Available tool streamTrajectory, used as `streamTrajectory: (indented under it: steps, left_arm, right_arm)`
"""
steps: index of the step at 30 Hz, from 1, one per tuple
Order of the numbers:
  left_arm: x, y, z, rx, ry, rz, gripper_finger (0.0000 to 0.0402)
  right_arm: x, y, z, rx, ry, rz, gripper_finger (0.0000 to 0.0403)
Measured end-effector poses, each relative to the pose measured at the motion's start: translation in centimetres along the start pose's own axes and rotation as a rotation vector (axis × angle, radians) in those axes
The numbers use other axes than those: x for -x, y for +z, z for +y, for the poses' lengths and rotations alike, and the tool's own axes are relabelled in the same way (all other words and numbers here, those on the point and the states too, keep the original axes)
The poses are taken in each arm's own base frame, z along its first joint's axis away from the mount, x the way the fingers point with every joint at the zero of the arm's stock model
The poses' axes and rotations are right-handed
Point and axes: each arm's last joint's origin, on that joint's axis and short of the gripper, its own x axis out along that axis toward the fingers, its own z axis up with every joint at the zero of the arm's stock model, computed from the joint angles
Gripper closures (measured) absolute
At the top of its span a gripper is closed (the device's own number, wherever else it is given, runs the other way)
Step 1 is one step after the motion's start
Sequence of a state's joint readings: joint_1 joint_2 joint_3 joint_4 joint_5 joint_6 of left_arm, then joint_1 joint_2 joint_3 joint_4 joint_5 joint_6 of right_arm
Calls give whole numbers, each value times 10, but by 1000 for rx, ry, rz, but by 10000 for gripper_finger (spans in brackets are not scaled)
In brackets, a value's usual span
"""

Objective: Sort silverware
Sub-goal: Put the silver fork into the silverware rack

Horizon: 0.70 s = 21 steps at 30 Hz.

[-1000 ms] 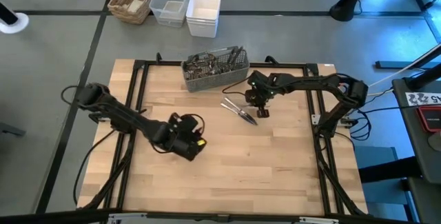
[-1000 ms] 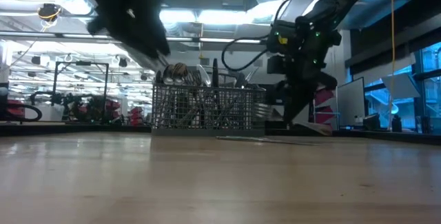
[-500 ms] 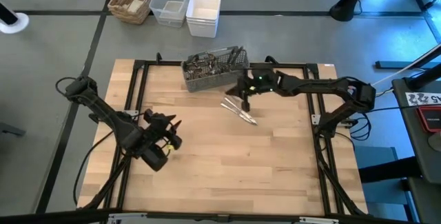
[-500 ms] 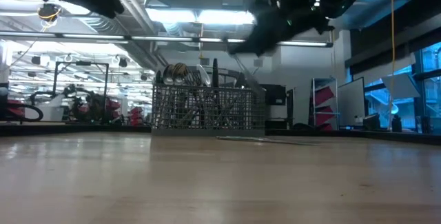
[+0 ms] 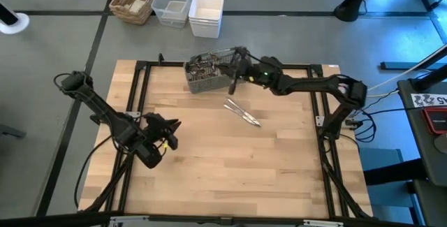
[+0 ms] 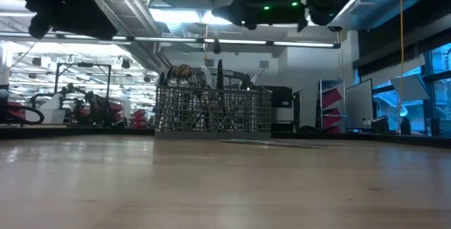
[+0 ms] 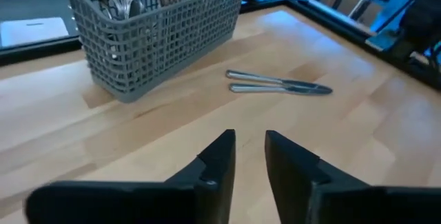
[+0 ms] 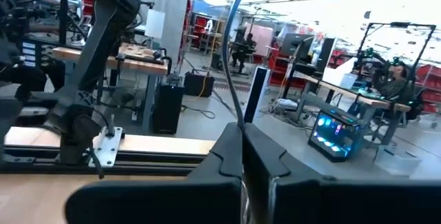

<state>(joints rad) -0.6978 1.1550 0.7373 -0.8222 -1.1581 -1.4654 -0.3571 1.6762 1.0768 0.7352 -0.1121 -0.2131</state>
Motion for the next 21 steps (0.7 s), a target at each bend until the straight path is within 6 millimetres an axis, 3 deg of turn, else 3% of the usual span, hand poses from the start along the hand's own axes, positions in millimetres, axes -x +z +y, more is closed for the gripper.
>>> streamTrajectory:
  steps: [9,15,21]
  left_arm:
    - [-16,-5,6,62,35,-28,376]
    - [-22,-5,9,92,64,-37,394]
    - [-26,-3,11,107,87,-42,401]
  right_arm:
    - [-53,-20,-26,7,-51,17,403]
    - [-66,-51,-39,2,-73,75,403]
    - [-71,-70,-34,-8,-56,114,402]
